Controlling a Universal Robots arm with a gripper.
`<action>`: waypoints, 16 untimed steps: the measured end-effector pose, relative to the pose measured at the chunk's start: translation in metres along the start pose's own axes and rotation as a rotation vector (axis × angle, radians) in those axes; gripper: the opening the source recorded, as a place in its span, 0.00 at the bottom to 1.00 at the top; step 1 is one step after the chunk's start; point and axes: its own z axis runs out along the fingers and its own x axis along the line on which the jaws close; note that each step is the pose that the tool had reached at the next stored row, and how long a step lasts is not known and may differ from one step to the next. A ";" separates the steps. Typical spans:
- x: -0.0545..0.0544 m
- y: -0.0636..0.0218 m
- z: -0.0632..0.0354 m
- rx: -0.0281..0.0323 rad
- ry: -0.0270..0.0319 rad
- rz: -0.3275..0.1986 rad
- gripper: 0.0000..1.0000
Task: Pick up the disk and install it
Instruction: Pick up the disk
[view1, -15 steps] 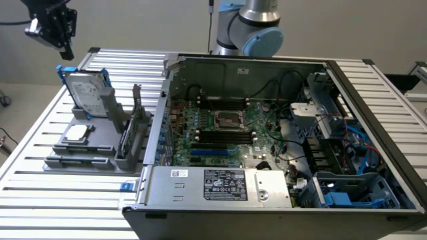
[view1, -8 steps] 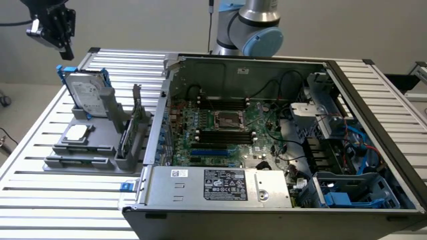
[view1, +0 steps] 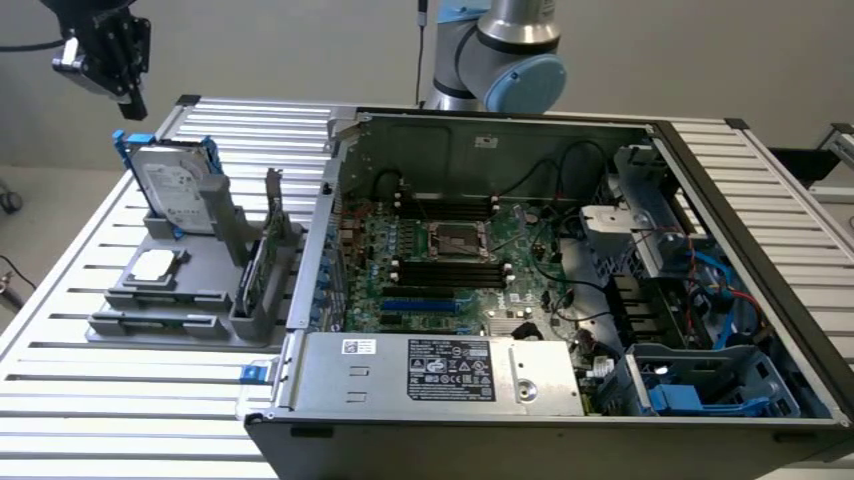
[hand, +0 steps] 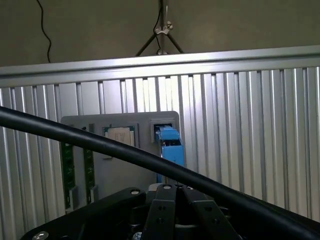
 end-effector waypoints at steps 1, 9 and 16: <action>0.000 0.0002 0.0000 0.0000 0.0000 0.000 0.12; 0.001 0.0069 0.0064 0.0004 0.0009 -0.015 0.47; 0.000 0.0064 0.0191 0.0005 0.0017 -0.026 0.54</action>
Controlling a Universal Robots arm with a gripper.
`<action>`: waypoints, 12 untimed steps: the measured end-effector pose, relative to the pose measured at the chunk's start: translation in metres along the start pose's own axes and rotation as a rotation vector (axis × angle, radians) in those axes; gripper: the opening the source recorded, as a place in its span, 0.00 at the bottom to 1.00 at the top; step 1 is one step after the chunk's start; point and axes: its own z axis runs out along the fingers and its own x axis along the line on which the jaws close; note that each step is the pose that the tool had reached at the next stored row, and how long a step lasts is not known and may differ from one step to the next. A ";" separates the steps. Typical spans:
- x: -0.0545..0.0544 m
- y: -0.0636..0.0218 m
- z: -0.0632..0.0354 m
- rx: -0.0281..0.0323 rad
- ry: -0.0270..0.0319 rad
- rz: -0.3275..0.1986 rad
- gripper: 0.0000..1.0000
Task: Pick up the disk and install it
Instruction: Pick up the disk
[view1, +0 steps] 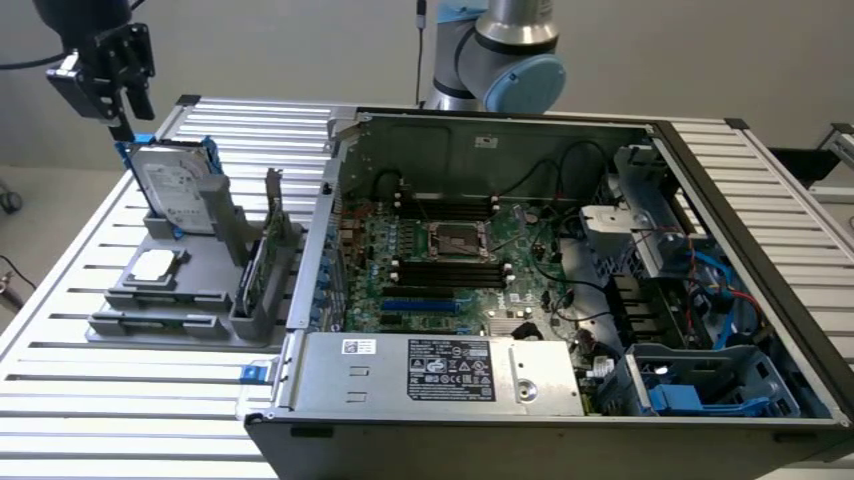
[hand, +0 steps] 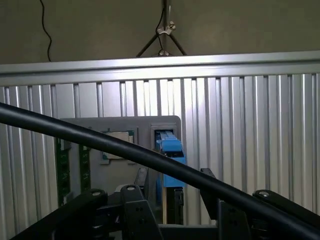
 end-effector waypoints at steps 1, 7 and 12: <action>0.000 -0.0001 0.0018 -0.0001 0.0002 -0.002 0.54; -0.001 0.0011 0.0129 0.0003 0.0010 -0.015 0.54; -0.002 0.0027 0.0221 0.0031 0.0019 -0.030 0.54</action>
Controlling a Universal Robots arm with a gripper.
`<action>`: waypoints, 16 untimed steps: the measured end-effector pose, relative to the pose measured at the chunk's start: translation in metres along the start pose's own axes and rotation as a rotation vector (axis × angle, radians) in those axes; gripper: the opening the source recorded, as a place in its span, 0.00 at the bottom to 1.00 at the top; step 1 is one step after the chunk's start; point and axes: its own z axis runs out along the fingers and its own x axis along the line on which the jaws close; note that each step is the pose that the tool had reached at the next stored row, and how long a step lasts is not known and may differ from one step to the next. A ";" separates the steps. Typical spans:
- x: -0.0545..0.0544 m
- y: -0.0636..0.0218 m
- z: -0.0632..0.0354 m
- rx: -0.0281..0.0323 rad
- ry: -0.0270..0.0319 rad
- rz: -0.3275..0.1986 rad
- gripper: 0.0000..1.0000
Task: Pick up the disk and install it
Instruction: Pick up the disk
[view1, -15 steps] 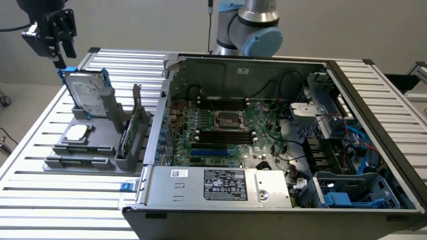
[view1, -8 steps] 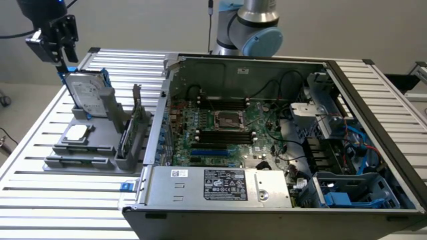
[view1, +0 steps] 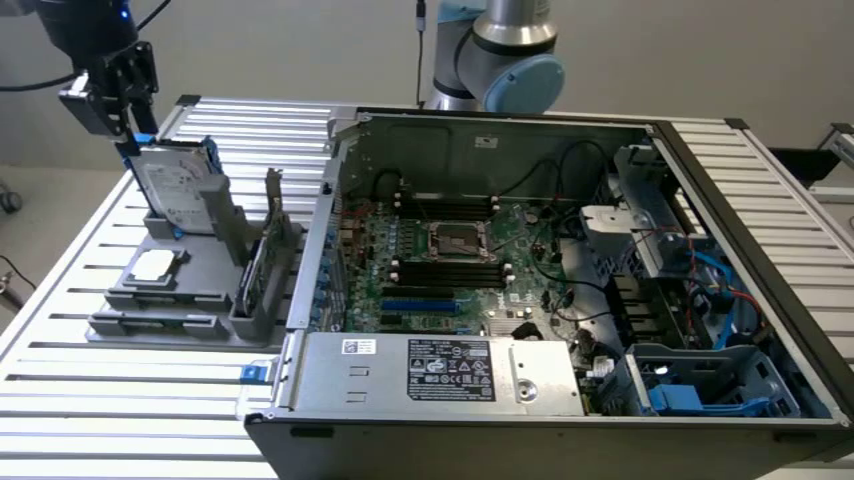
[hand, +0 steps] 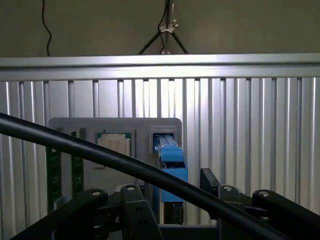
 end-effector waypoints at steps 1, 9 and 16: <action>0.000 0.0001 0.0018 0.0010 0.0002 -0.004 0.54; -0.002 0.0033 0.0149 0.0122 0.0030 -0.034 0.54; -0.003 0.0057 0.0219 0.0278 0.0143 -0.051 0.54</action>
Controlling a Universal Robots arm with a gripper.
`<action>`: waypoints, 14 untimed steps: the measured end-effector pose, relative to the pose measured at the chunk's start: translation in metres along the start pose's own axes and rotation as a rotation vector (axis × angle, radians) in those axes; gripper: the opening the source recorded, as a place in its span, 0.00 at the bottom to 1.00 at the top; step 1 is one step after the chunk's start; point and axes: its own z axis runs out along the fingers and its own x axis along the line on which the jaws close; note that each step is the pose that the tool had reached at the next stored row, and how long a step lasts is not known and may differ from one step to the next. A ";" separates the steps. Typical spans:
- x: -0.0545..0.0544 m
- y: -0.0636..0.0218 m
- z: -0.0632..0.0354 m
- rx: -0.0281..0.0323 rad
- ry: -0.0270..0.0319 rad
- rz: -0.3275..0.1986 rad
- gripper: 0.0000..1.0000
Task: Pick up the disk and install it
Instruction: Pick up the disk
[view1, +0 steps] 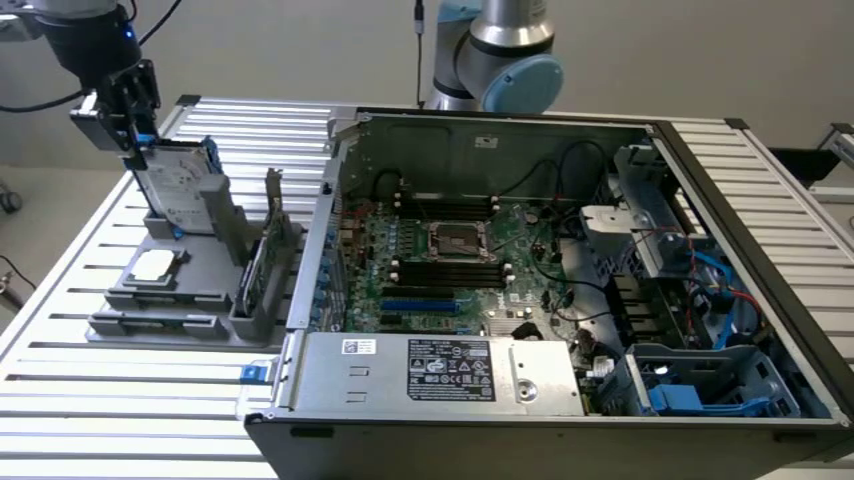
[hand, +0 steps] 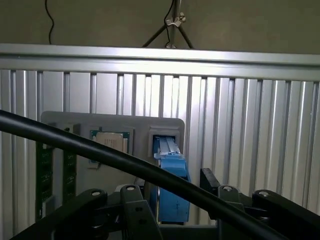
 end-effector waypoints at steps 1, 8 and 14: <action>0.000 0.0001 0.0009 0.0029 0.0023 -0.002 0.54; -0.001 -0.0001 0.0100 0.0132 0.0094 -0.006 0.54; -0.001 -0.0001 0.0154 0.0133 0.0095 -0.006 0.54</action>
